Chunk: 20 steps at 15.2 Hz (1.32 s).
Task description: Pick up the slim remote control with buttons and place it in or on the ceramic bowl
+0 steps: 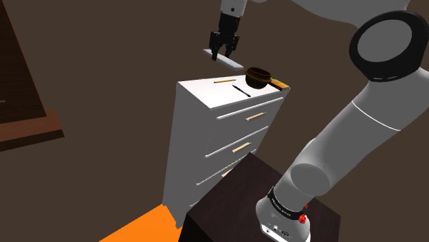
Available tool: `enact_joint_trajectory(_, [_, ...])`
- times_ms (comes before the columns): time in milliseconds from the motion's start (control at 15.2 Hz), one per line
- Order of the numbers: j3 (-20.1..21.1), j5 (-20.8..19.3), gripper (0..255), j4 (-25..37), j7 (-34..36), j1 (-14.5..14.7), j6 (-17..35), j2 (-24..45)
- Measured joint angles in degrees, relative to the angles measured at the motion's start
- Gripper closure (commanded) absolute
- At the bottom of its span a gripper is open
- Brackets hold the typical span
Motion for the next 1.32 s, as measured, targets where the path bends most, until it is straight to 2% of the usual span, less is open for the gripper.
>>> enact_joint_trajectory(198, [-0.9,0.0,255,2.2,-1.6,-0.7,-1.4,0.8])
enact_joint_trajectory(660, [-6.2,-0.2,255,4.0,-11.2,-5.0,-1.3,2.6])
enact_joint_trajectory(1254, [-12.7,1.9,255,13.8,-24.1,-11.5,-3.1,10.8])
enact_joint_trajectory(1320, [-13.4,2.5,255,16.4,-25.7,-12.4,-4.0,12.6])
